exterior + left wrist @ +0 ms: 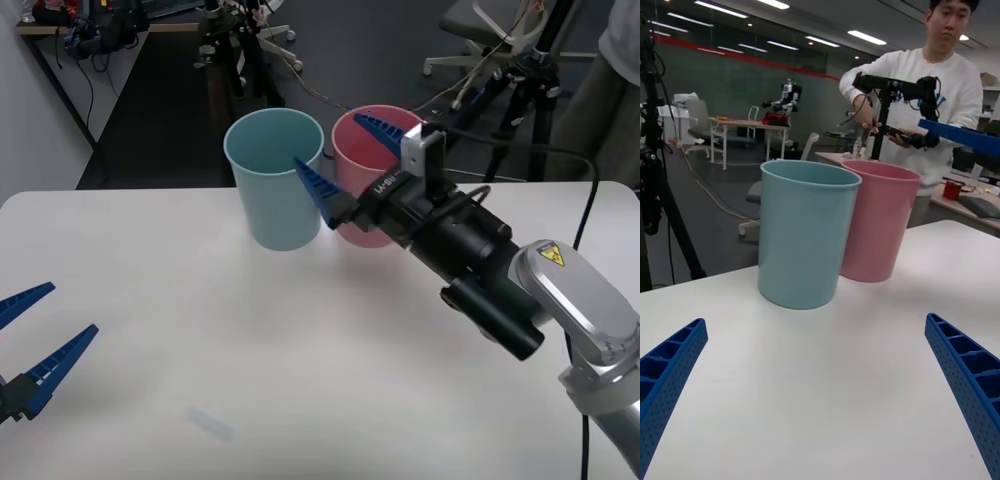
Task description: Grasp the object on the table and drop it into the matching bin: aluminum can to the light blue bin, PET bottle to the pink bin.
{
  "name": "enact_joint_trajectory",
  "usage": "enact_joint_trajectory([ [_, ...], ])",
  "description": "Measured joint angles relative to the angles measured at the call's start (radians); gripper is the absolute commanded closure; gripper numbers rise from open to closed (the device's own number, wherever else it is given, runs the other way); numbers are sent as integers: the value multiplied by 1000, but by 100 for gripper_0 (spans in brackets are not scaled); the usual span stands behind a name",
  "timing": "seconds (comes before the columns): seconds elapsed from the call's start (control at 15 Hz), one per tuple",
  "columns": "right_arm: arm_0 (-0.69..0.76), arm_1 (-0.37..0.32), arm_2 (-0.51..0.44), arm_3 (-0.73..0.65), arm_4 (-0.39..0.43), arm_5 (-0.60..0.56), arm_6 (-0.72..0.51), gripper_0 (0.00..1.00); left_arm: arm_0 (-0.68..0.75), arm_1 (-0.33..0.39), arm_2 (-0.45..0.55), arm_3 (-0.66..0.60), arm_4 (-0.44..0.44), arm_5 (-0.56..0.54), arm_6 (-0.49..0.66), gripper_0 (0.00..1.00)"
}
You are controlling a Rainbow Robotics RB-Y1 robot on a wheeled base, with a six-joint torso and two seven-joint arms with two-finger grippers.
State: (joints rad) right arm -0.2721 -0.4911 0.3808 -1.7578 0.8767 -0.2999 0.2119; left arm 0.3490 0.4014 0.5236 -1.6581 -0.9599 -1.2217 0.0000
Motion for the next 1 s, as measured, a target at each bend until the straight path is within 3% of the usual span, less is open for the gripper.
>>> enact_joint_trajectory([
  [0.13, 99, -57, -48, -21, -95, -87, 108, 0, 0, 0, 0, 0, 0, 0, 0, 0],
  [0.33, 240, -93, -159, -22, -141, -238, 199, 0, 0, 0, 0, 0, 0, 0, 0, 0],
  [0.73, 444, -89, -396, 66, -122, -577, 244, 0, 0, 0, 0, 0, 0, 0, 0, 0],
  [1.0, 485, -1, -602, 189, -9, -795, 245, 0, 0, 0, 0, 0, 0, 0, 0, 0],
])
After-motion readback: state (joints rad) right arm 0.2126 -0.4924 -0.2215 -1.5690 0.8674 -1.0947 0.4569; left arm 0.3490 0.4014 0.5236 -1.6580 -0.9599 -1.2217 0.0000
